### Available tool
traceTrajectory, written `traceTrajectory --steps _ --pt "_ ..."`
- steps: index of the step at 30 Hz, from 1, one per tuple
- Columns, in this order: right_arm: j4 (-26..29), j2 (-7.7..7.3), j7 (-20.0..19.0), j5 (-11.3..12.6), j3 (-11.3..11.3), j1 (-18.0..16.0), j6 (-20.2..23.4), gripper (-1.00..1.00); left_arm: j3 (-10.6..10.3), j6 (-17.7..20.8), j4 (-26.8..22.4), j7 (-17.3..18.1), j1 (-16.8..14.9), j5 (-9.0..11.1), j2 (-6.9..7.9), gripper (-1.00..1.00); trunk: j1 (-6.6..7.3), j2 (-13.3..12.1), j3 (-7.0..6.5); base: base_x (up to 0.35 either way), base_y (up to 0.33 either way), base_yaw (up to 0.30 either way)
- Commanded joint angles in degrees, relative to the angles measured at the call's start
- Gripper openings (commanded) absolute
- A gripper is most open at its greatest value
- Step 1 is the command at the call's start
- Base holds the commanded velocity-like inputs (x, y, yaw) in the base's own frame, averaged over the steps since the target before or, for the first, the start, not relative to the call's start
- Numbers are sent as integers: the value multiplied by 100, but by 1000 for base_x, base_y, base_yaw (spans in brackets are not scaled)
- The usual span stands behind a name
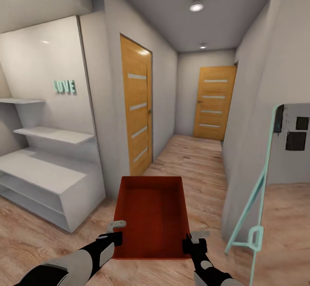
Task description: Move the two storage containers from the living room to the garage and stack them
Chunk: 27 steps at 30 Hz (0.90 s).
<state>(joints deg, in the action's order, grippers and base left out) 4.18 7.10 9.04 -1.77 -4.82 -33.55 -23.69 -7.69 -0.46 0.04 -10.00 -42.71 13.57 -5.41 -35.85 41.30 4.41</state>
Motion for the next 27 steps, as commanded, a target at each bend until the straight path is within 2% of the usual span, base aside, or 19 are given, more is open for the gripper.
traceTrajectory --steps 1,7,27 --pt "-5 -50 72 -28 -53 -2 -4 -100 286 4 -10 -35 -10 23 49 -100 -5 8 10 313 193 -22" --pt "-5 -60 63 24 -51 -2 -4 -100 287 19 -11 -37 -10 23 49 -100 -5 8 10 313 193 -187" --pt "-5 -59 63 27 -53 -2 -4 -100 286 6 -12 -36 -10 23 47 -100 -5 8 10 313 191 -275"
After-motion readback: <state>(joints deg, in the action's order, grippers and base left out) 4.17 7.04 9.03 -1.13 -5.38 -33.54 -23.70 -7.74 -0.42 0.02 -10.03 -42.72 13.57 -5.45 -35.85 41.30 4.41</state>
